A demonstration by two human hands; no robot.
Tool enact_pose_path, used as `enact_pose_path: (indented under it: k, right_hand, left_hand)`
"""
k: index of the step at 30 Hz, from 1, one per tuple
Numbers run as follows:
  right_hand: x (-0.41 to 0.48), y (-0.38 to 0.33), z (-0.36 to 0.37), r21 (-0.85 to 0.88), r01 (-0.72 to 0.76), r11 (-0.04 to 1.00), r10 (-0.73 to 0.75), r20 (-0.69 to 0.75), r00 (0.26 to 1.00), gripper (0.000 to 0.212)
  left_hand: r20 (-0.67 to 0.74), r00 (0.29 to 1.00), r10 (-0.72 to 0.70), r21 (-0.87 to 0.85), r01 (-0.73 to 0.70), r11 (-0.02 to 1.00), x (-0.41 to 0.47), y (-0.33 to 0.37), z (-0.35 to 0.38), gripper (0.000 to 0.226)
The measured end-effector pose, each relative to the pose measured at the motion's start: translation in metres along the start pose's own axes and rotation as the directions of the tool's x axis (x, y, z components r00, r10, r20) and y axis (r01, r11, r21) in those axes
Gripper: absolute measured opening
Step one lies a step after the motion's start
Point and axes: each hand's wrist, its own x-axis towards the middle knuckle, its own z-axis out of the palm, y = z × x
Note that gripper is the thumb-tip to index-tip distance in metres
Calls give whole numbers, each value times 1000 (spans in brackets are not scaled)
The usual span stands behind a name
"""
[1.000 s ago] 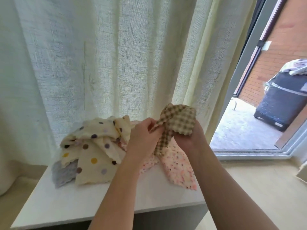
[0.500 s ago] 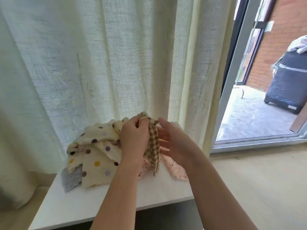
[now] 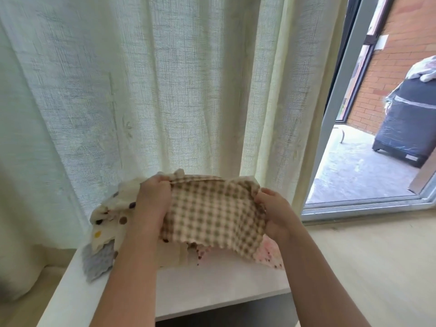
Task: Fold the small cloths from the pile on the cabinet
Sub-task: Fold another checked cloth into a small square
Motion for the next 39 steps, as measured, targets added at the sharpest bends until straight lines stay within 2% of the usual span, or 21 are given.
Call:
enact_pose_path:
  k: [1,3,6,9,12,15,18,20,22,25,27,30,32,35,37,39]
  right_hand:
    - [1,2,-1,-32,-49,998,50,47,998,27]
    - [2,8,-1,-200,-74,977,99,120,988,42]
    - [4,13,-3,-495,-6,869,52,80,995,47]
    - [3,6,-7,-667,21,745,33,69,997,39]
    - [-2,0,-8,-696,28,717,41,82,996,23]
    - [-4,-3,-10,-535,37,844,19,98,995,12]
    - [-3,-7,-16,-194,55,979,-20,175,984,15]
    - [-6,-15,-21,29,85,996,-89,268,959,23]
    - [-14,-25,-27,148,165,975,-209,367,906,35]
    - [-25,-36,-31,166,336,927,-374,444,814,55]
    - [-26,-38,-34,93,448,889,-439,449,778,58]
    - [-23,-38,-38,35,514,857,-484,397,780,58]
    - [-24,-39,-39,31,544,839,-520,345,782,61]
    - [-27,-41,-41,54,533,845,-521,309,795,44]
    - [-27,-42,-43,85,509,856,-512,263,818,39]
    - [-27,-44,-43,145,480,866,-501,250,829,43]
  left_hand:
    - [37,999,9,106,-13,994,2,-3,-1,26]
    - [118,993,29,279,-61,958,4,-8,-2,14]
    - [197,978,74,407,-150,901,4,-13,-4,5]
    - [112,979,171,417,-202,886,3,-12,-3,24]
    - [41,974,221,316,-223,922,-2,-8,-1,40]
    - [1,985,172,128,-171,977,-5,-5,-3,45]
    - [10,996,86,-82,-85,993,-4,-4,-9,33]
    - [30,997,70,-235,-61,970,-6,1,-15,26]
    - [100,981,163,-421,-107,901,-8,7,-26,43]
    - [218,893,395,-523,-235,819,-12,11,-46,57]
    - [225,867,445,-459,-309,833,-12,9,-49,59]
    - [195,864,464,-337,-385,859,-17,7,-42,62]
    - [205,860,468,-366,-376,851,-22,8,-37,47]
    - [175,841,511,-433,-401,807,-23,9,-36,37]
    - [200,806,558,-495,-408,767,-23,12,-40,16]
    - [263,783,564,-572,-345,744,-23,12,-44,9]
